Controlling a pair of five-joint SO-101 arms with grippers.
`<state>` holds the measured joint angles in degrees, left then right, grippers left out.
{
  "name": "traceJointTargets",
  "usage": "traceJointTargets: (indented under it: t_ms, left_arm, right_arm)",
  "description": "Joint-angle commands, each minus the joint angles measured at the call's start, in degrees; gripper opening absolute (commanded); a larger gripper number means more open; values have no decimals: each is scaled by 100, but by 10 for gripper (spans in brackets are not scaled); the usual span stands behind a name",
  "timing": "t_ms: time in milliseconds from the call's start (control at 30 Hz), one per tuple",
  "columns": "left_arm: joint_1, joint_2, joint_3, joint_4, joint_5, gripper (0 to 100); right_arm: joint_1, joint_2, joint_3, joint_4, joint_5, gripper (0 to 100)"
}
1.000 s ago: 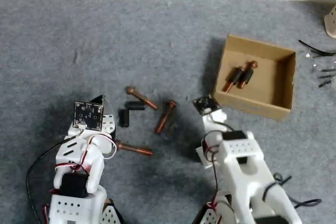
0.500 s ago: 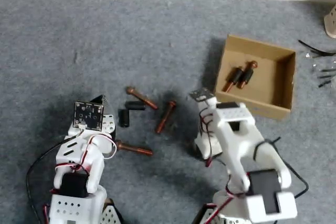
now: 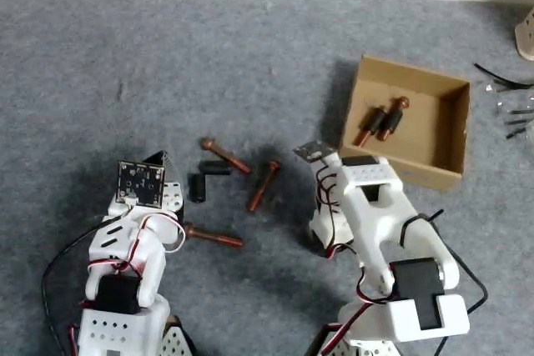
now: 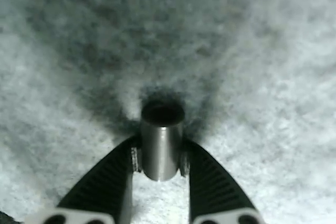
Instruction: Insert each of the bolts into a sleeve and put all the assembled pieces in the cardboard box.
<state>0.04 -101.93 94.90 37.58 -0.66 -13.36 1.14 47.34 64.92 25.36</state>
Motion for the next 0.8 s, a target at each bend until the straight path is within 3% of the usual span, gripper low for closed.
traceJointTargets:
  t_ms: [0, 333, 767]
  left_arm:
    - [84, -4, -57, -123, -9, 8]
    - [84, -4, -66, -123, -9, 8]
    - [84, -4, -75, -123, -9, 8]
  right_arm:
    - [-84, 356, 84, 40, 79, 4]
    - [-57, 57, 92, -233, -369, 4]
    - [-66, -3741, 2756, -2123, -360, 5]
